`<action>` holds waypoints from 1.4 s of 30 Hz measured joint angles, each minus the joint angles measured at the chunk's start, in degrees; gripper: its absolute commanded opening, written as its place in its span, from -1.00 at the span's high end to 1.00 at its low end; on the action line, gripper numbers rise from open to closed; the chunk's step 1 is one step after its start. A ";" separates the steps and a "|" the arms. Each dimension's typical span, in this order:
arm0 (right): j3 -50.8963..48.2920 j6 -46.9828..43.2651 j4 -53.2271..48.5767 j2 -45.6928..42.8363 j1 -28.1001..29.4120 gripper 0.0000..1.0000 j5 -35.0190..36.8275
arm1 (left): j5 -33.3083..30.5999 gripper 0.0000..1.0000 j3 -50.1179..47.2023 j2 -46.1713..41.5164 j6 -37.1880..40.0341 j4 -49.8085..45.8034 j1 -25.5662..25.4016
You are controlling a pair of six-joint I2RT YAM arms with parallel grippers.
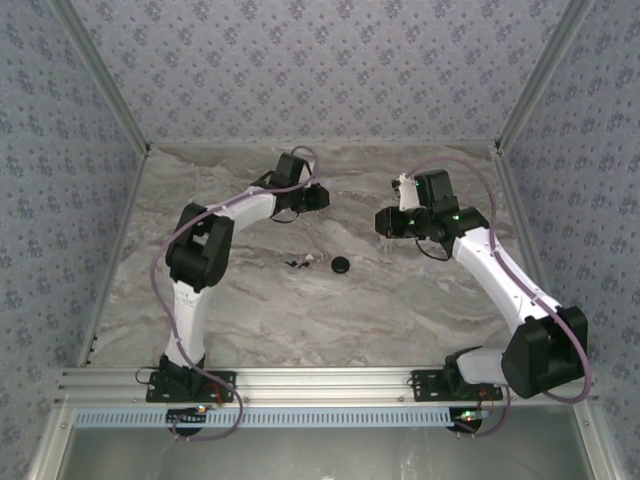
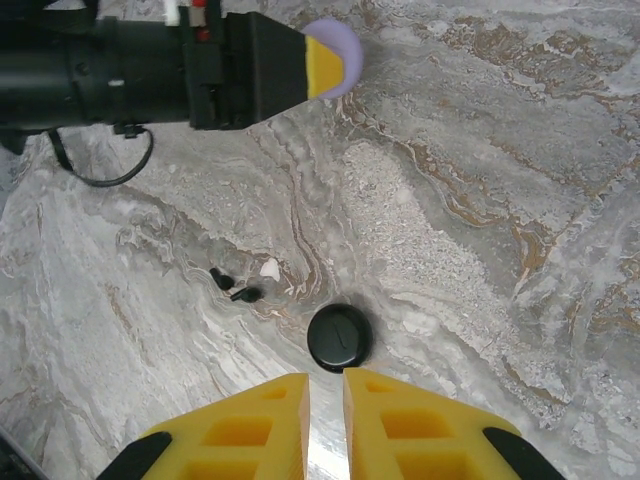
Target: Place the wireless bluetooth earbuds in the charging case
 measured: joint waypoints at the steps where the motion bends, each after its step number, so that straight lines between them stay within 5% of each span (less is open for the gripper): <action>1: -0.15 0.00 0.02 -0.17 -0.04 0.64 0.02 | 0.46 0.66 1.70 1.29 -0.24 -0.83 0.24; 18: -1.53 0.04 0.02 -0.96 -0.17 0.63 0.13 | 4.22 0.63 21.42 16.04 -1.95 -9.62 2.16; 32: -1.64 0.04 -0.22 -1.92 -0.17 0.59 0.57 | 1.57 -0.13 25.88 17.46 -1.11 -14.86 2.16; 42: -1.79 0.02 -0.31 -1.49 -0.17 0.42 0.57 | -4.70 -0.18 25.40 14.91 4.09 -19.69 2.47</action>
